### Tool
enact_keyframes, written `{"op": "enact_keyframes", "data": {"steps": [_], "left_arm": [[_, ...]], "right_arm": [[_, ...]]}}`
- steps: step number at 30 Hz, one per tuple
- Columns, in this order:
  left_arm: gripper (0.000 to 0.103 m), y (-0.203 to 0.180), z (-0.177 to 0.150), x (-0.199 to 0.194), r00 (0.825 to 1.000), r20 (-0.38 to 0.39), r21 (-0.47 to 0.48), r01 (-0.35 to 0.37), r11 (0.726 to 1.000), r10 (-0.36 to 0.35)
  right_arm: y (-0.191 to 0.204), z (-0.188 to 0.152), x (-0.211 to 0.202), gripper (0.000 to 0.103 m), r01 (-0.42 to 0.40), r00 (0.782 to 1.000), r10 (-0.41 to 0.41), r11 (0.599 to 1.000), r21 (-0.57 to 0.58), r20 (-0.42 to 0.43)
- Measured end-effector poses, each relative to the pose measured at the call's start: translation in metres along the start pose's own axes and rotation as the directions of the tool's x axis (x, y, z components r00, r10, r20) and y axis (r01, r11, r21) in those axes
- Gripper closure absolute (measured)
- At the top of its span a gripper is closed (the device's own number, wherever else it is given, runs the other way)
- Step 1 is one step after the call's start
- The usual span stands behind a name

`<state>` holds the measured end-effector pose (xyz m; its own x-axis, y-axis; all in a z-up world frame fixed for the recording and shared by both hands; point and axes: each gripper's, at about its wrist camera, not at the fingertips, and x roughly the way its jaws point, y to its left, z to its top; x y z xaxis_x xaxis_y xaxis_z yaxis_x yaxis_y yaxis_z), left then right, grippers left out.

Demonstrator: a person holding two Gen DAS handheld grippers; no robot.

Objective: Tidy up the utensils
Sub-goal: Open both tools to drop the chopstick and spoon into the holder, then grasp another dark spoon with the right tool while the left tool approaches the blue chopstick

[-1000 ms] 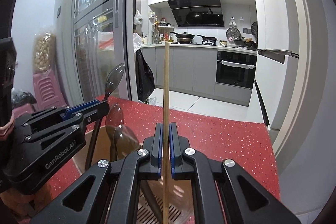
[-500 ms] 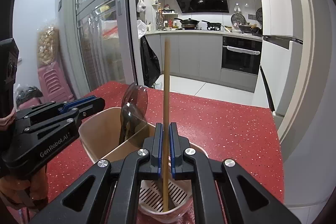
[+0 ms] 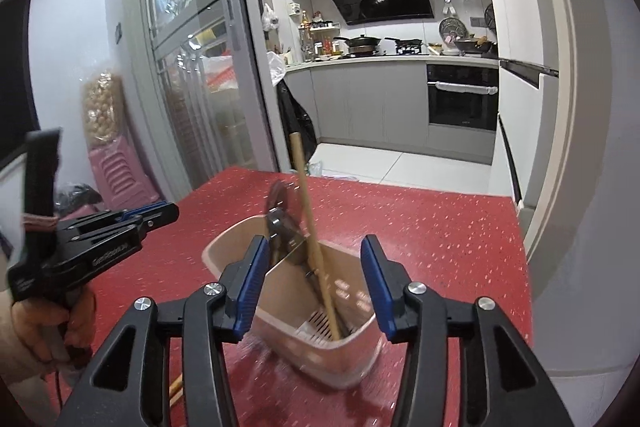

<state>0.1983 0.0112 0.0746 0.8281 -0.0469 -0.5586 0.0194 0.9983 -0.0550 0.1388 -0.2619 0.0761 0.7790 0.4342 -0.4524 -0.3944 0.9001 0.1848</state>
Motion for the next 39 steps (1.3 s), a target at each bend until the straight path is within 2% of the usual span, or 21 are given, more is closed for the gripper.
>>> {"op": "enact_keyframes", "data": {"steps": [4,8,9,10,13,18,26,34,39], "left_arm": [[0.065,0.025,-0.009,-0.006,0.999,-0.049,-0.051,-0.021,0.998,0.019],[0.064,0.045,-0.02,-0.012,0.996,-0.076,-0.089,-0.043,0.995,0.036],[0.043,0.049,-0.023,-0.014,0.996,-0.083,-0.099,-0.045,0.994,0.037],[0.0,0.053,-0.026,-0.016,0.995,-0.091,-0.112,-0.051,0.992,0.041],[0.0,0.063,-0.039,-0.029,0.994,-0.079,-0.145,-0.087,0.986,0.076],[0.0,0.072,-0.066,-0.037,0.983,-0.156,-0.152,-0.117,0.981,0.093],[0.0,0.077,-0.133,-0.059,0.942,-0.321,-0.187,-0.162,0.969,0.096],[0.0,0.075,-0.19,-0.088,0.898,-0.433,-0.259,-0.211,0.943,0.082],[0.0,0.074,-0.222,-0.093,0.868,-0.495,-0.325,-0.231,0.917,0.043]], "right_arm": [[0.01,-0.014,-0.014,0.047,-0.064,0.997,0.064,0.998,0.015,-0.05],[0.021,-0.032,-0.012,0.046,-0.139,0.978,0.146,0.989,0.055,-0.147],[0.024,-0.036,-0.011,0.045,-0.149,0.973,0.157,0.987,0.064,-0.168],[0.028,-0.042,-0.009,0.045,-0.155,0.967,0.166,0.985,0.071,-0.194],[0.035,-0.058,-0.004,0.045,-0.155,0.95,0.169,0.985,0.073,-0.264],[0.043,-0.084,0.005,0.045,-0.116,0.91,0.138,0.99,0.081,-0.391],[0.05,-0.124,0.0,0.045,-0.068,0.857,0.109,0.993,0.099,-0.504],[0.075,-0.147,-0.013,0.045,-0.078,0.84,0.065,0.997,-0.002,-0.539],[0.089,-0.156,-0.013,0.045,-0.083,0.827,0.027,0.994,-0.075,-0.562]]}}
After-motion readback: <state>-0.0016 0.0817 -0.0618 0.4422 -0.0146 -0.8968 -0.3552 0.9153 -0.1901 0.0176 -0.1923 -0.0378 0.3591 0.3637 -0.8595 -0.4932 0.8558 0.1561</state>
